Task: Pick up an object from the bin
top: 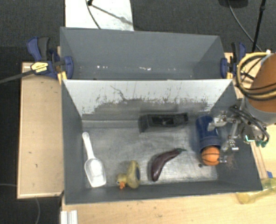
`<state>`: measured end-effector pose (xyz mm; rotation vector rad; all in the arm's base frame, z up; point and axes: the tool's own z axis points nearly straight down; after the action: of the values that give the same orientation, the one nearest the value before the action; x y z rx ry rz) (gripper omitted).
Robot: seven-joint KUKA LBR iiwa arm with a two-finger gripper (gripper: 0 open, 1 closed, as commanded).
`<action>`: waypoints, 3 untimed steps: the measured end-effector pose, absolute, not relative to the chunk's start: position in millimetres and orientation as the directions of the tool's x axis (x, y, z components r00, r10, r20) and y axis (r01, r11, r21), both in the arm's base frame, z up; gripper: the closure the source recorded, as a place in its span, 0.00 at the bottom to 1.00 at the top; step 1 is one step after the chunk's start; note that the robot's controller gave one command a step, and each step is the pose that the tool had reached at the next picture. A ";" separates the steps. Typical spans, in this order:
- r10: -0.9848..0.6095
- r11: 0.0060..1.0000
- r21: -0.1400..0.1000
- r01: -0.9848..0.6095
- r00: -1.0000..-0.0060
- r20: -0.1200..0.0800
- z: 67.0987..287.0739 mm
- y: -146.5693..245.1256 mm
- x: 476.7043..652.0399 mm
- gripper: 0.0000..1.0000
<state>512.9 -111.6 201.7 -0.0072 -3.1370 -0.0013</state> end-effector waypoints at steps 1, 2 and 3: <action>0.001 1.000 -0.001 0.001 -1.000 -0.003 205.6 -111.2 514.7 0.00; 0.043 0.999 -0.001 0.043 -0.999 -0.010 154.8 -127.7 504.4 0.00; 0.092 0.996 0.010 0.092 -0.996 -0.001 118.1 -121.5 501.5 1.00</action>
Offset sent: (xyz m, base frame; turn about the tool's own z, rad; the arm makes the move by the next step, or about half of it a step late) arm -0.0232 -0.0331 -0.1036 0.0760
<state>501.5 -121.5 118.1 -0.1442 -3.1393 -0.0151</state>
